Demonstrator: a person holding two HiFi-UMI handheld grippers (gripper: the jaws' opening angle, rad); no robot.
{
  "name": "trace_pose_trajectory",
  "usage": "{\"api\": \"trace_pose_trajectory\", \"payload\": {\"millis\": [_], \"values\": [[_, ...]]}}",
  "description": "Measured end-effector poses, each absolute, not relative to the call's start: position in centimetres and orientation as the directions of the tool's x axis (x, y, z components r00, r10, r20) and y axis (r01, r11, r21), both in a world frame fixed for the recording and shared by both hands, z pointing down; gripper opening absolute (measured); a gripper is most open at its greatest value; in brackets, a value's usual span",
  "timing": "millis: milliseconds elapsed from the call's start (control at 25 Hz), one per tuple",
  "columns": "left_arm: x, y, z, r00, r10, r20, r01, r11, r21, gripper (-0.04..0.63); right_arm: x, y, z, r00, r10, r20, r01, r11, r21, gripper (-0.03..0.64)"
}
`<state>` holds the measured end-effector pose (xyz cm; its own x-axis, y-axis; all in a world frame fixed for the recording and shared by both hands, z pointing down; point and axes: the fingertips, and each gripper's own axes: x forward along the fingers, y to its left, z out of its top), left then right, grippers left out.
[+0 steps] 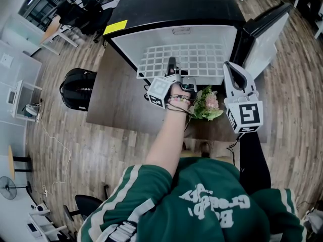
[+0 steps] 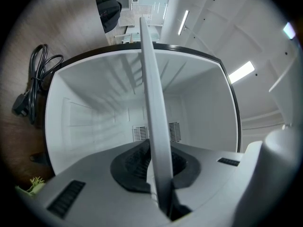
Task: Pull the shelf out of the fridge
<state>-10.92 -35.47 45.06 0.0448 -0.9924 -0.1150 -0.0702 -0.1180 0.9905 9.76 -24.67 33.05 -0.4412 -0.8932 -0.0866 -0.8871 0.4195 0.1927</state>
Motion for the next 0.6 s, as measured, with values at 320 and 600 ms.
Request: {"api": "trace_pose_trajectory", "payload": {"millis": [320,600], "values": [[-10.92,-35.02,45.08,0.037,-0.993,-0.114,-0.072,-0.116,0.991,0.038,9.91,-24.4,33.0,-0.445,-0.89,-0.095,-0.887,0.424,0.183,0.009],[-11.03,-34.54,44.9,0.033,-0.993,-0.116,-0.076,-0.118,0.99,0.038,10.35,-23.84,33.41,-0.448,-0.891,-0.076,-0.884,0.428,0.187,0.009]]}}
